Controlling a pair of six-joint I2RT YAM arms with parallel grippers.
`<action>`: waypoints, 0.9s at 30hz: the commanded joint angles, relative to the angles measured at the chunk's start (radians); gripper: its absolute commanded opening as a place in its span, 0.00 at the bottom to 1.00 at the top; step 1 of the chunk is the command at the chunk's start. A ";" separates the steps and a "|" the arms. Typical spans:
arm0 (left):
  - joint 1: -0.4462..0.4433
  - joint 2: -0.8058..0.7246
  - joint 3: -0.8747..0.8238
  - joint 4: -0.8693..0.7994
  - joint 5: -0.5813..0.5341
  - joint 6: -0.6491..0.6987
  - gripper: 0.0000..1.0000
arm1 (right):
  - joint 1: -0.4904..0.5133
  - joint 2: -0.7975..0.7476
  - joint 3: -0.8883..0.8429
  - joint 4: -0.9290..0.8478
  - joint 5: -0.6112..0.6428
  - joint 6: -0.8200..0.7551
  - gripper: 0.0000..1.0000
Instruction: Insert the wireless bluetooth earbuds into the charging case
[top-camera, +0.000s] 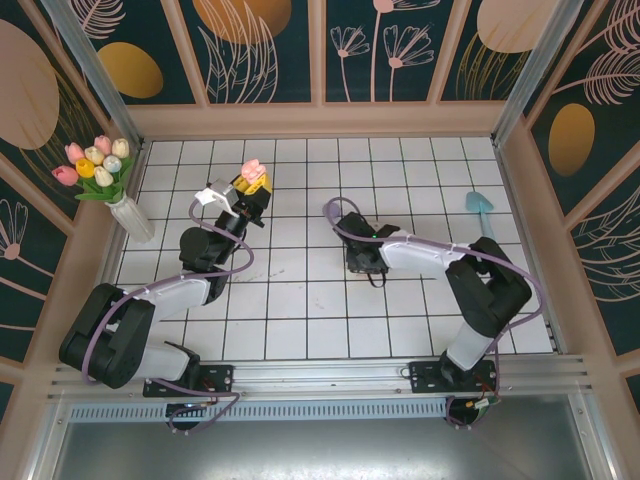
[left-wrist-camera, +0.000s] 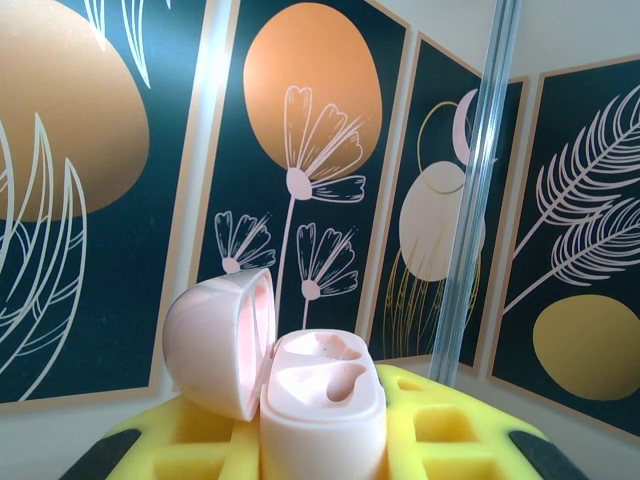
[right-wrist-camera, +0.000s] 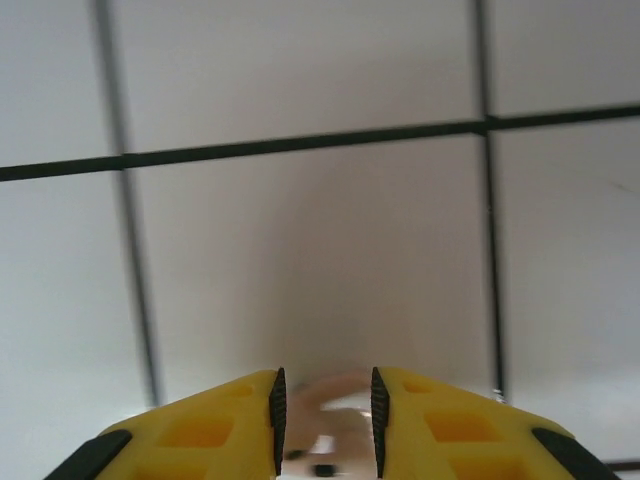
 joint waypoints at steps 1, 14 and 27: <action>0.006 -0.004 0.014 0.051 0.019 -0.003 0.00 | -0.001 -0.055 -0.044 -0.038 0.034 0.077 0.32; 0.006 0.016 0.027 0.055 0.020 -0.016 0.00 | 0.003 -0.034 -0.079 0.053 -0.041 0.044 0.33; 0.006 0.023 0.025 0.065 0.019 -0.026 0.00 | 0.054 0.019 -0.072 0.137 -0.210 0.037 0.33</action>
